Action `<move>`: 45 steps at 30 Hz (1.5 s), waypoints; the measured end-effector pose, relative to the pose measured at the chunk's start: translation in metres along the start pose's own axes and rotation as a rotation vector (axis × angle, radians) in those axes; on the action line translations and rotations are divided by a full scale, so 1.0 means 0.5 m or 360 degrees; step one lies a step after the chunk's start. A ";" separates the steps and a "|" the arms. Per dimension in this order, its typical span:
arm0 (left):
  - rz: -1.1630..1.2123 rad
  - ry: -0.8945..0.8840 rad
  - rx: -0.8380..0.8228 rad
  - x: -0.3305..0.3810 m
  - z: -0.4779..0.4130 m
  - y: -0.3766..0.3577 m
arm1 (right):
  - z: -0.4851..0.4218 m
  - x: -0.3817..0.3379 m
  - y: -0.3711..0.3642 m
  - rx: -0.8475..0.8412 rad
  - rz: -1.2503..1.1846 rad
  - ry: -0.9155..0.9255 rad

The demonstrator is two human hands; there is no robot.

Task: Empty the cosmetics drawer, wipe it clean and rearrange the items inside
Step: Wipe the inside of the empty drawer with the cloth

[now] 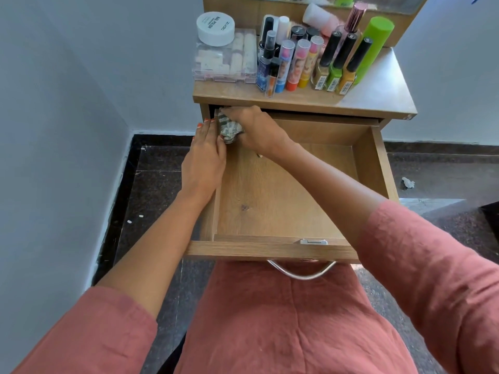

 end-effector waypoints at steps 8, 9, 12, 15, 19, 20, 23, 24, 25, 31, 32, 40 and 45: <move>0.0012 0.0077 -0.0169 -0.025 0.001 0.034 | -0.011 -0.017 0.001 -0.0025 0.0027 0.0122; 0.0033 0.0047 -0.0174 -0.028 0.002 0.036 | -0.014 -0.017 0.002 -0.0060 0.0073 0.0147; 0.0067 0.0002 -0.0099 -0.037 -0.003 0.047 | -0.005 -0.012 0.006 -0.0121 0.0119 0.0210; 0.0086 -0.0014 0.0026 -0.038 -0.017 0.062 | 0.025 -0.016 0.000 -0.0136 0.0091 0.0303; 0.0082 -0.0100 0.0033 -0.029 -0.038 0.074 | 0.083 -0.040 -0.014 -0.0186 0.0026 0.0409; 0.0088 -0.0133 0.0003 -0.025 -0.043 0.075 | 0.102 -0.048 -0.015 -0.0209 0.0008 0.0453; 0.0055 -0.0230 -0.0152 -0.013 -0.054 0.070 | 0.160 -0.071 -0.028 -0.0310 0.0006 0.0575; 0.0020 -0.0258 -0.0230 -0.010 -0.057 0.066 | 0.177 -0.079 -0.031 -0.0332 -0.0016 0.0622; -0.0024 -0.0277 -0.0315 -0.009 -0.060 0.062 | 0.192 -0.087 -0.031 -0.0354 -0.0048 0.0664; -0.0249 -0.0351 -0.0566 -0.018 -0.070 0.055 | 0.209 -0.098 -0.019 -0.0451 -0.0146 0.0780; -0.0256 -0.0354 -0.0569 -0.018 -0.071 0.055 | 0.199 -0.095 -0.021 -0.0412 -0.0142 0.0761; -0.0274 -0.0339 -0.0557 -0.014 -0.072 0.053 | 0.164 -0.090 -0.017 -0.0338 -0.0209 0.0689; -0.0214 -0.0270 -0.0468 -0.003 -0.056 0.043 | 0.205 -0.115 -0.025 -0.0385 -0.0496 0.0854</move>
Point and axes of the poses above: each hand's wrist, its own z-axis away from the middle knuckle, its own y-axis out of the back of the hand, x = y × z, the point moved 3 cm from there along -z, towards the middle knuckle, and after that the axes turned 8 degrees about z, right-handed, at the moved point
